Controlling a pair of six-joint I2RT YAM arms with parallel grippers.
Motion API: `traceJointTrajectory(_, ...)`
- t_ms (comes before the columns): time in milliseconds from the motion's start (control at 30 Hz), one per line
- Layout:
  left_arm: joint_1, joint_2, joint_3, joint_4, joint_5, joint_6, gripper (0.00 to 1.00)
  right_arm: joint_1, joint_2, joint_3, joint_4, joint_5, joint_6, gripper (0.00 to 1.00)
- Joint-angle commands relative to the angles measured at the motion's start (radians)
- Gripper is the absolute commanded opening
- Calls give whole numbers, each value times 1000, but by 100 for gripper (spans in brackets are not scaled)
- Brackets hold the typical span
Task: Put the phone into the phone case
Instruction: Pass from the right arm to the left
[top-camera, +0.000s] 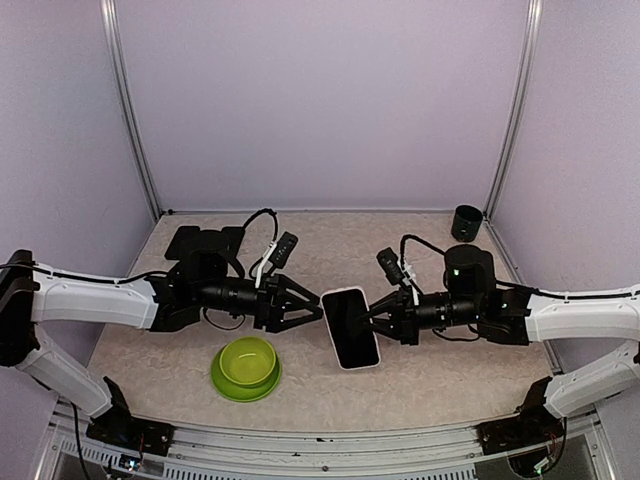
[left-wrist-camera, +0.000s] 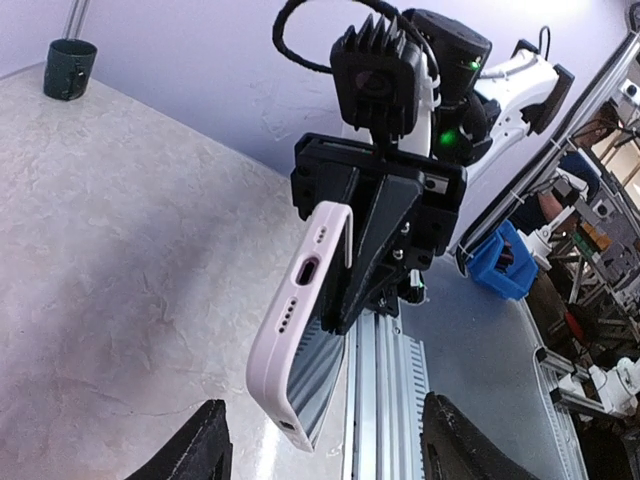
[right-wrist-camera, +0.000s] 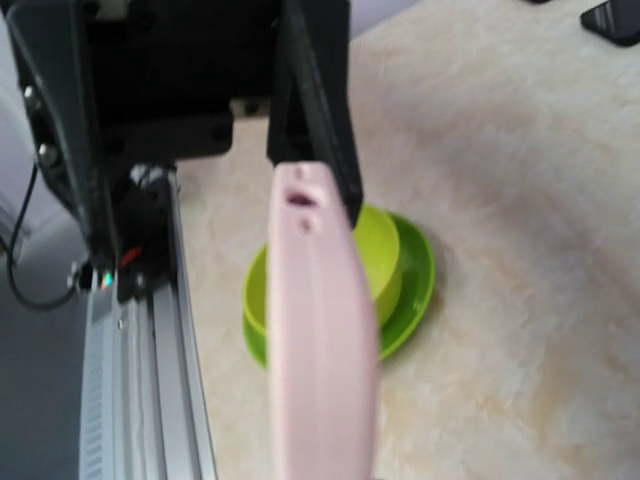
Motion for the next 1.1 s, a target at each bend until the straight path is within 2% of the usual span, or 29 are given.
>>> traceJointTrajectory(0,10,24,-14,139,-43,-83,63,-10,-16,-9,180,10,102,0)
traceJointTrajectory(133,18,59,1,156,-68,-106,64,-12,-19,-20,224,11,137,0)
traceJointTrajectory(400,24,110,17,223,-31,-159,63,-13,-38,-55,298,19,184,0)
traceJointTrajectory(900,18,200,57,337,53,-255,56,-18,-16,-91,404,68,256,0)
traceJointTrajectory(1067,12,219,74,346,75,-264,51,-19,-5,-94,412,88,265,0)
